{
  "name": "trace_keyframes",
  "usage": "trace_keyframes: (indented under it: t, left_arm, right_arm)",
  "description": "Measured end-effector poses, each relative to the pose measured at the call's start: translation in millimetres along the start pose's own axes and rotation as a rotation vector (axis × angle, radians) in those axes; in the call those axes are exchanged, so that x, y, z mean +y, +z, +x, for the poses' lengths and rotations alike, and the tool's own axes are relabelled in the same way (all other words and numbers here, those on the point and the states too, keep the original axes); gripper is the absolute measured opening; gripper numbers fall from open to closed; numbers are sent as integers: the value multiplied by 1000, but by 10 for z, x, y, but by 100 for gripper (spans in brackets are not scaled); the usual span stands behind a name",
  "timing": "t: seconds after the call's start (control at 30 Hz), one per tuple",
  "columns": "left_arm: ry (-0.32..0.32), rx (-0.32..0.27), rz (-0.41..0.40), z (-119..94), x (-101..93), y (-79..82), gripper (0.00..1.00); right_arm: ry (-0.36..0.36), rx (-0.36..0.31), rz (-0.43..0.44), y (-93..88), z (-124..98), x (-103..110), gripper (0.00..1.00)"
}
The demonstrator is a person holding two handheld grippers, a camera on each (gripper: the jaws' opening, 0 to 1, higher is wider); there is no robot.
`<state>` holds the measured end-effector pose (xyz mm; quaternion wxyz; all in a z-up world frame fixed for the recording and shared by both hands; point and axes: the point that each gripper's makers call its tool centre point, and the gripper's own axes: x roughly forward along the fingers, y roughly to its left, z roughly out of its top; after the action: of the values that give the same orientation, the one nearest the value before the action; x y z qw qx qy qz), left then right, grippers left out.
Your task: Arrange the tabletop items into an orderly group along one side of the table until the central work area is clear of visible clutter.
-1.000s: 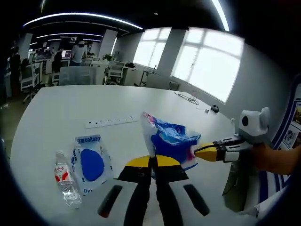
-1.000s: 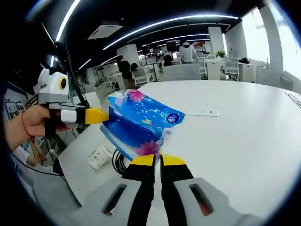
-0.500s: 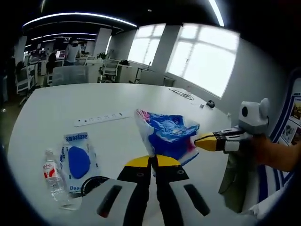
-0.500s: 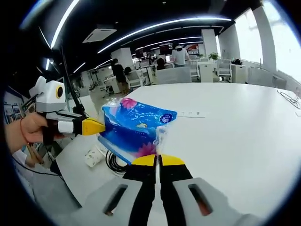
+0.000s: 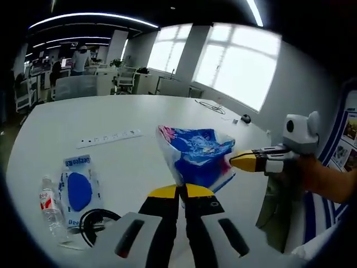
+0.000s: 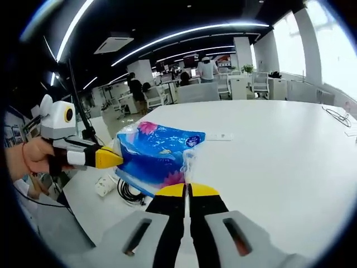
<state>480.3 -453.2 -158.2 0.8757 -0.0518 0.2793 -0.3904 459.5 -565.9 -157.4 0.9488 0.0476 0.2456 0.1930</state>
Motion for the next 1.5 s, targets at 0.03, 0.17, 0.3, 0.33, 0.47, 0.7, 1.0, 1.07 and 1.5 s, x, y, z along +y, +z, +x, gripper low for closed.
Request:
trace_keyframes:
  t: [0.03,0.17,0.3,0.33,0.47,0.7,1.0,1.07,1.5]
  left_arm:
    - [-3,0,2,13,-22,6,0]
    - [-11,7,4,101,-90,7,0]
    - [-23,10,11,189,-172,9,0]
    - [-25,11,9,210,-184,7,0]
    - [-35,12,0,304,-233,5,0]
    - [-46,21,-6,467,-282,-10,0]
    - [-48,41,-19,721,-221,-58,1]
    - [-47,53,-25,800,-184,-93,1]
    - [-50,111,-93,1333,-18,-334,1]
  right_arm:
    - [-4,-2,0,5,-18,-30,0]
    - [-15,-3,-1,13,-68,-112,0]
    - [-31,-3,-3,12,-119,-211,0]
    - [-34,-1,-4,10,-127,-237,0]
    - [-48,6,-15,12,-159,-335,0]
    - [-67,18,-33,42,-157,-504,0]
    - [-76,46,-51,17,-14,-691,0]
    - [-78,56,-50,-8,35,-733,0]
    - [-109,133,-16,-272,382,-1149,0]
